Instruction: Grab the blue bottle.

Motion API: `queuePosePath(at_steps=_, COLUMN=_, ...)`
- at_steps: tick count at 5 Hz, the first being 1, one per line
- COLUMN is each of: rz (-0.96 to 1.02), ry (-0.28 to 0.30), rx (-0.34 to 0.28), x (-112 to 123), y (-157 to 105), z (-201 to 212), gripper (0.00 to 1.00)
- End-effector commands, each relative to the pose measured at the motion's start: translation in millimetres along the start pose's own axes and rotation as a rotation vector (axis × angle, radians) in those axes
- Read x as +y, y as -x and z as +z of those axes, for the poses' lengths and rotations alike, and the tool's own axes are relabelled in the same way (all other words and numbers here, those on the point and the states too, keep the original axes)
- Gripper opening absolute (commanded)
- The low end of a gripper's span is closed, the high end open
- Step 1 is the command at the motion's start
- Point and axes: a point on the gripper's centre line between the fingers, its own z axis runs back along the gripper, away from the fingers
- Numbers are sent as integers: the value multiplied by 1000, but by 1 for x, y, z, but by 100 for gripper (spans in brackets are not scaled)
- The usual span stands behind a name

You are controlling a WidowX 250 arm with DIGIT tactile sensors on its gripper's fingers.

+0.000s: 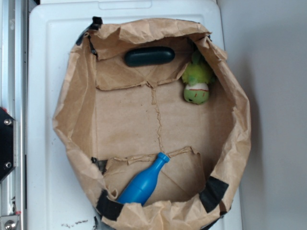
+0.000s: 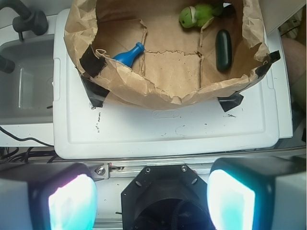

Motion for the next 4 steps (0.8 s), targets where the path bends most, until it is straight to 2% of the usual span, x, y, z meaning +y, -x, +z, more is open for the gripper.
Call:
queuePosePath(at_steps=1, rz=0, ry=0, rx=0, x=0, y=0, z=0, gripper=100)
queuePosePath(at_steps=2, rz=35, ry=-11, rx=30, x=-7, y=-30, z=-13, gripper=100)
queuePosePath(at_steps=3, rz=75, ry=4, rx=53, x=-9, y=-60, z=-21, gripper=100)
queuePosePath(at_steps=4, rz=161, ry=9, rx=51, x=-5, y=-82, z=-28, gripper=100)
